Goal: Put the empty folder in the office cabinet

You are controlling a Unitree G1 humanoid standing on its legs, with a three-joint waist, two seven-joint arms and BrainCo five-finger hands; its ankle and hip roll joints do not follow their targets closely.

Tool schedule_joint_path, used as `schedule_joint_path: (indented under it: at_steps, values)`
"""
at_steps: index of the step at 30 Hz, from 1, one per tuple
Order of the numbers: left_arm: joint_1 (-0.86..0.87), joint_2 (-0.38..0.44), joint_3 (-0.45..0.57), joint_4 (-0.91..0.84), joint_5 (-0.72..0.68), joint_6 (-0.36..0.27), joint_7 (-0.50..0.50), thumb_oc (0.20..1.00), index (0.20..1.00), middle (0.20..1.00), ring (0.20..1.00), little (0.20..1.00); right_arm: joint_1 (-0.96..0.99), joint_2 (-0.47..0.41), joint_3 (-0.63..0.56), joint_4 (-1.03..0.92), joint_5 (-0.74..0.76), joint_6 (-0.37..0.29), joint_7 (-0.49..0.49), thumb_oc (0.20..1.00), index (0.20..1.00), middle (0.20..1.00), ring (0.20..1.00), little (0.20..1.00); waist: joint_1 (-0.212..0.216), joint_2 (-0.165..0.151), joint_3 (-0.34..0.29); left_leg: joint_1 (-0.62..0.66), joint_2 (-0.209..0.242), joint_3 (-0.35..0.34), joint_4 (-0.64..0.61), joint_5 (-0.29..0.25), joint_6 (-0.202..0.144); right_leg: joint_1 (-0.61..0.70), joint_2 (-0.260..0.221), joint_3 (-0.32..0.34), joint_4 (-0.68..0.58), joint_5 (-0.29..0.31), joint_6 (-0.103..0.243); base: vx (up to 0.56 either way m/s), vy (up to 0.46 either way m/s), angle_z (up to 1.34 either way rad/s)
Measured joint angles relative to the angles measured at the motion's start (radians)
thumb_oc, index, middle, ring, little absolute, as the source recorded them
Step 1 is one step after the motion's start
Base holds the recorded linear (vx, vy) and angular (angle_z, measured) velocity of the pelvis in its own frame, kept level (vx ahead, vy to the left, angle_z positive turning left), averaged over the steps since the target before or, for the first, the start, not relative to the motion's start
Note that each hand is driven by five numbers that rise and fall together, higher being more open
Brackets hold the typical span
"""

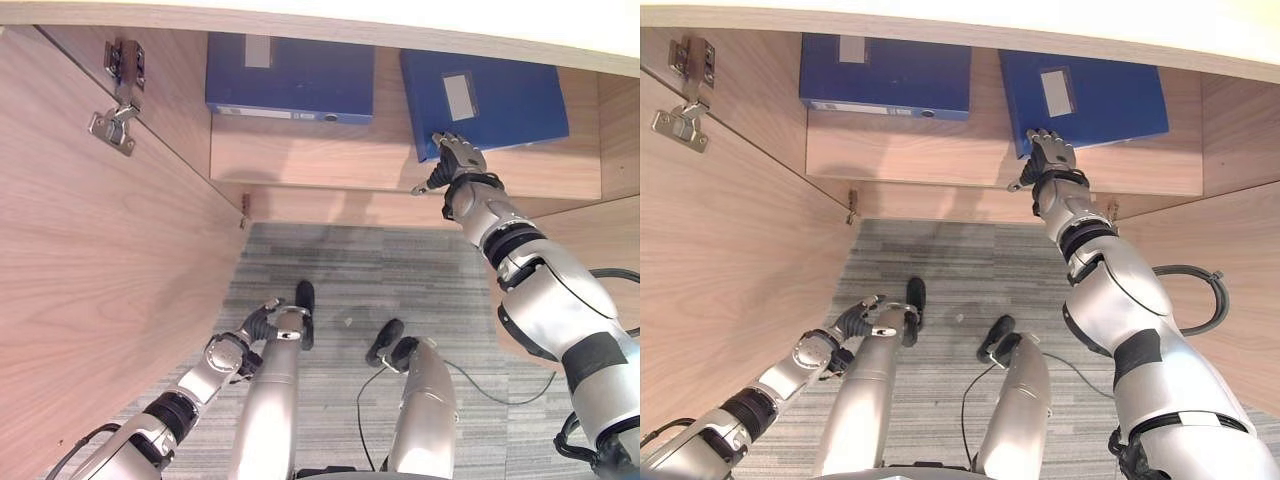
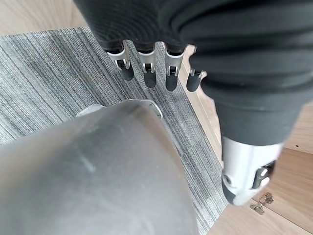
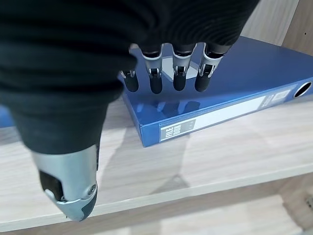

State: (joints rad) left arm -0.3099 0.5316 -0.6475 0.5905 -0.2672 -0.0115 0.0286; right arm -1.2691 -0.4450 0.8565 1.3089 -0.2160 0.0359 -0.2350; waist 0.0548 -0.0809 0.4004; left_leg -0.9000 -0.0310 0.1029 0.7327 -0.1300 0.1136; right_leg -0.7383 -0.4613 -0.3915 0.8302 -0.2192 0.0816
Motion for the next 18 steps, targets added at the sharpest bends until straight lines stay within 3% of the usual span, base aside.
schedule_joint_path:
  at_steps: [6, 18]
  values:
    - [-0.017, 0.025, -0.022, -0.036, 0.000, 0.007, -0.011, 1.000, 1.000, 1.000, 1.000, 1.000, -0.042, 0.048, 0.004, 0.100, -0.001, 0.020, -0.015, 1.000, 1.000, 1.000, 1.000, 1.000, 0.013, 0.000, -0.001, -0.024, -0.006, -0.002, 0.014, 0.000, 0.000, -0.025, -0.011, 0.002, 0.027, -0.008, -0.006, 0.00, 0.002, 0.02]
    - [-0.019, 0.027, -0.041, -0.060, 0.003, 0.009, -0.042, 1.000, 1.000, 1.000, 1.000, 1.000, -0.047, 0.013, -0.066, 0.114, 0.002, 0.040, 0.004, 1.000, 1.000, 1.000, 1.000, 1.000, 0.051, 0.020, -0.002, -0.025, -0.020, 0.000, 0.011, 0.000, -0.001, -0.041, -0.036, 0.003, 0.054, -0.024, -0.009, 0.00, 0.013, 0.04]
